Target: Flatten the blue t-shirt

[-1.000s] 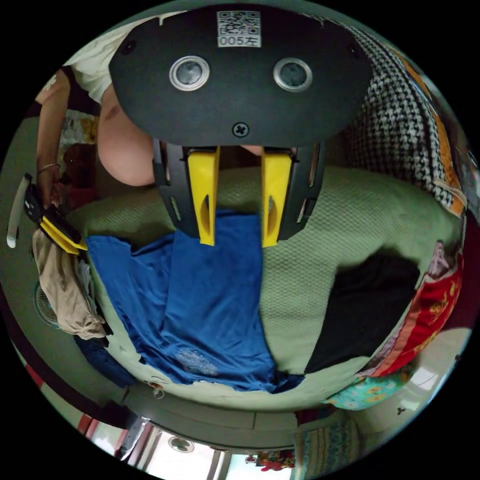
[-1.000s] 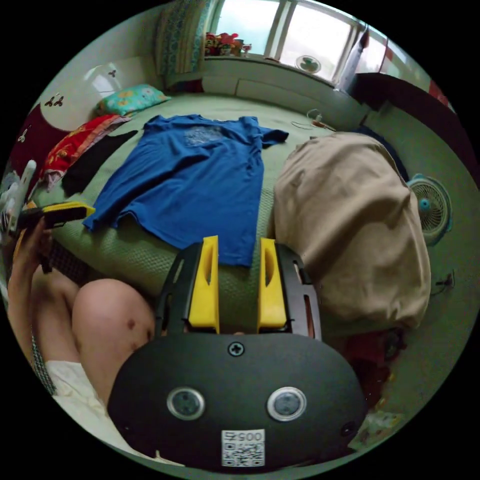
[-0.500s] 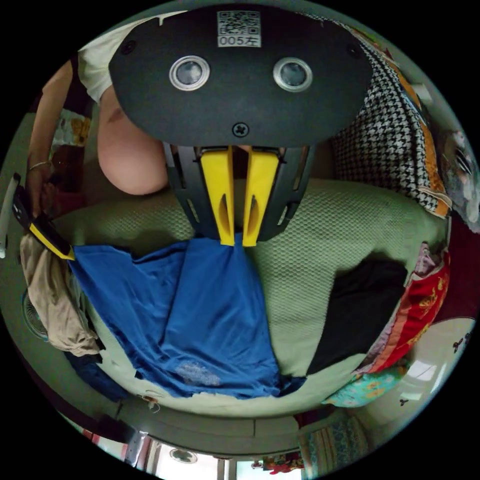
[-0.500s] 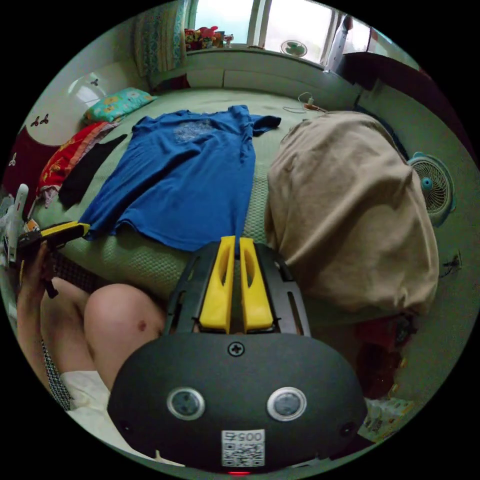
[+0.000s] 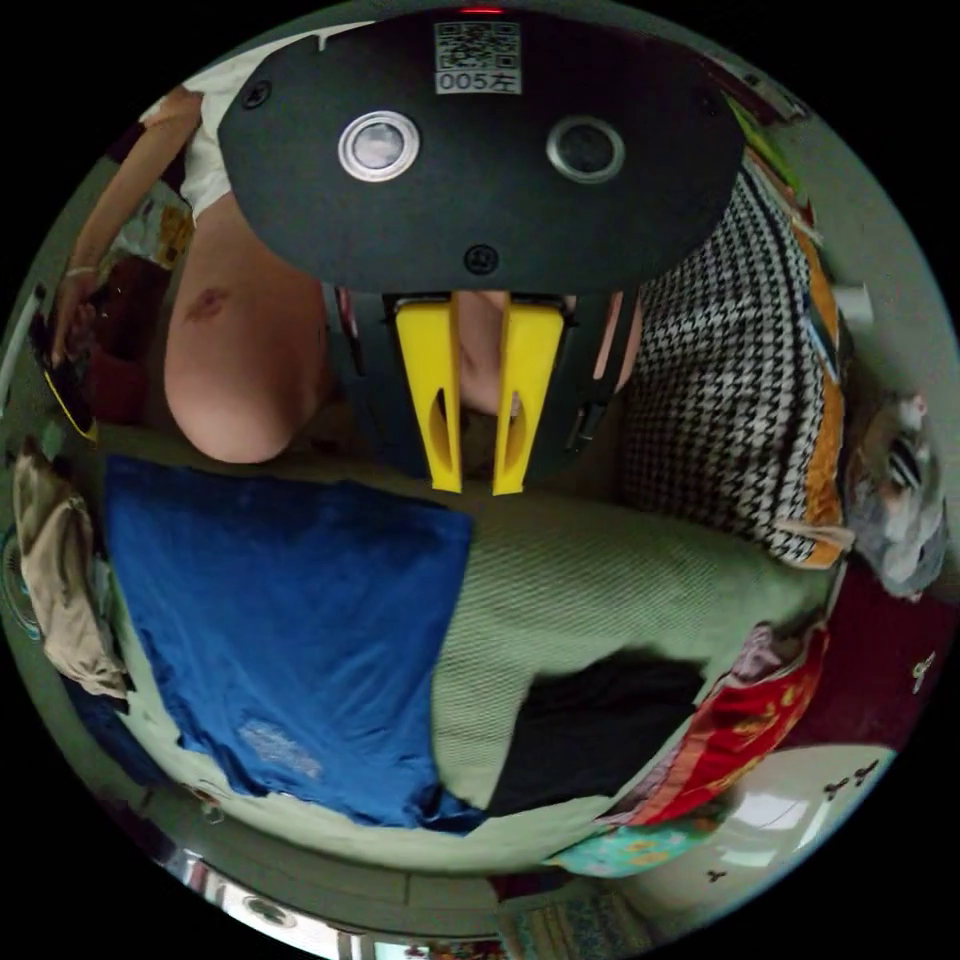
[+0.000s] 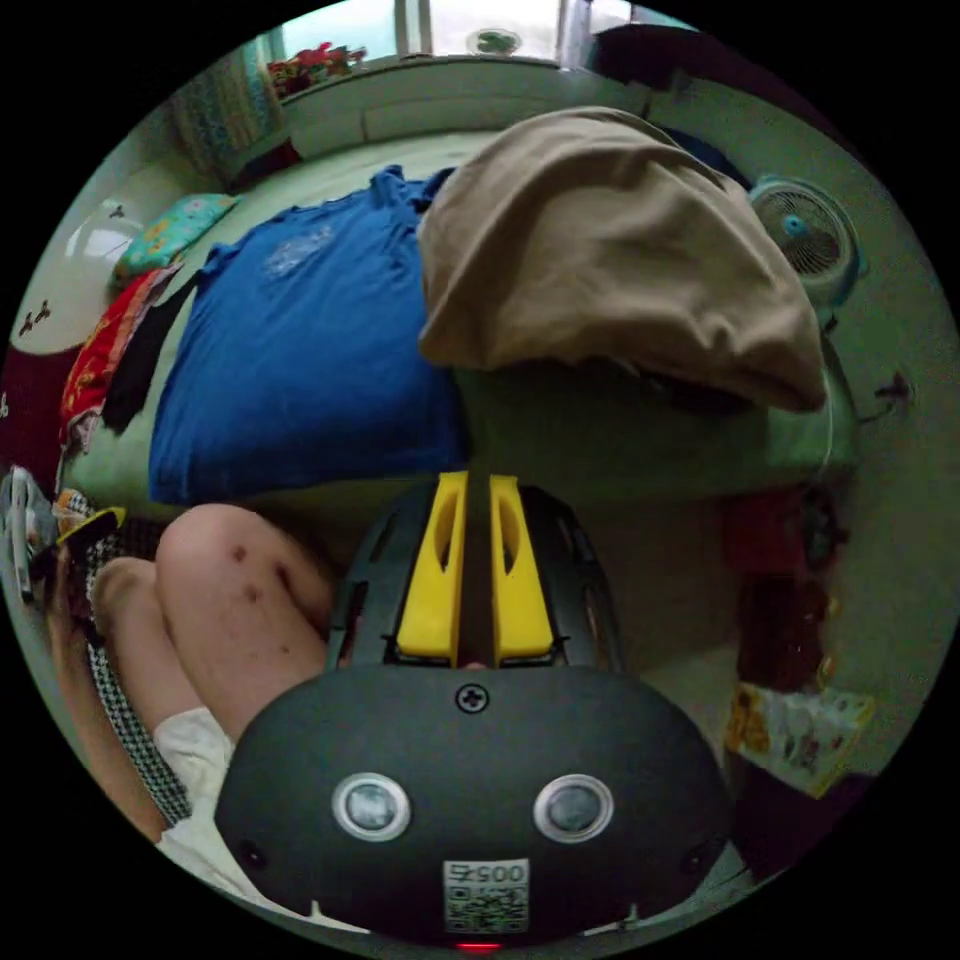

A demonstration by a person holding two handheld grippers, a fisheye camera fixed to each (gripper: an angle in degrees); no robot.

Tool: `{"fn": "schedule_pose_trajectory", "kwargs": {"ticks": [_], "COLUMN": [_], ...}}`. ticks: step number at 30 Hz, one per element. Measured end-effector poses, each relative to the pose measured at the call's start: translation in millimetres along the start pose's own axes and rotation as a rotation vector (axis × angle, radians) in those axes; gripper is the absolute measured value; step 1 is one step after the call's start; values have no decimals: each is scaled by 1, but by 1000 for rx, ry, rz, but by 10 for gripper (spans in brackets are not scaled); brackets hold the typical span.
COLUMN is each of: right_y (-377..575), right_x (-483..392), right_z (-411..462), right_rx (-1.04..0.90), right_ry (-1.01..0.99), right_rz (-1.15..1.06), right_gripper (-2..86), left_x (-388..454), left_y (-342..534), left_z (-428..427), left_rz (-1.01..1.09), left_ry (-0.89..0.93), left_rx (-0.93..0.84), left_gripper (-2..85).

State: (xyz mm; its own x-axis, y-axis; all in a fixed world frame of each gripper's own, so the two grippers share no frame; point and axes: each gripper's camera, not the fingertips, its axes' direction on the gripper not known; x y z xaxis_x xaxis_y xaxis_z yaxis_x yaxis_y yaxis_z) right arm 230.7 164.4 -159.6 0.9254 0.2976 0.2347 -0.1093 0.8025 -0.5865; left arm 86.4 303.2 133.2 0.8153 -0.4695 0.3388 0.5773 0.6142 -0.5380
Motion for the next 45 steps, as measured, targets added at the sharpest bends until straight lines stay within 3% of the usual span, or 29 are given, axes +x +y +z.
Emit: {"fn": "schedule_pose_trajectory", "kwargs": {"ticks": [8, 11, 18, 25, 34, 38, 45], "right_y": [-7, -32, -66, -76, -170, -174, -189], "right_x": [-84, -110, -138, -150, -192, -205, -215], "right_z": [-51, -73, -85, -54, -32, 2, 4], "right_rx": [4, 22, 88, 58, 95, 1, 15], "right_ry": [-198, -262, -172, -177, -60, -23, -61], "right_rz": [-138, -140, -93, -47, -44, -82, -76], "right_gripper": [-9, -9, -10, -10, -10, -10, -10], "left_x": [76, 107, 128, 123, 130, 132, 144], "left_y": [16, -1, -25, -52, -156, -169, -196], "left_z": [-86, -109, -129, -90, -56, -28, -27], "left_rz": [152, 170, 136, 102, 88, 121, 169], "left_ry": [185, 152, 121, 184, 167, 189, 169], "left_rx": [229, 262, 306, 214, 184, 84, 124], "left_gripper": [8, 6, 5, 4, 4, 3, -5]}}
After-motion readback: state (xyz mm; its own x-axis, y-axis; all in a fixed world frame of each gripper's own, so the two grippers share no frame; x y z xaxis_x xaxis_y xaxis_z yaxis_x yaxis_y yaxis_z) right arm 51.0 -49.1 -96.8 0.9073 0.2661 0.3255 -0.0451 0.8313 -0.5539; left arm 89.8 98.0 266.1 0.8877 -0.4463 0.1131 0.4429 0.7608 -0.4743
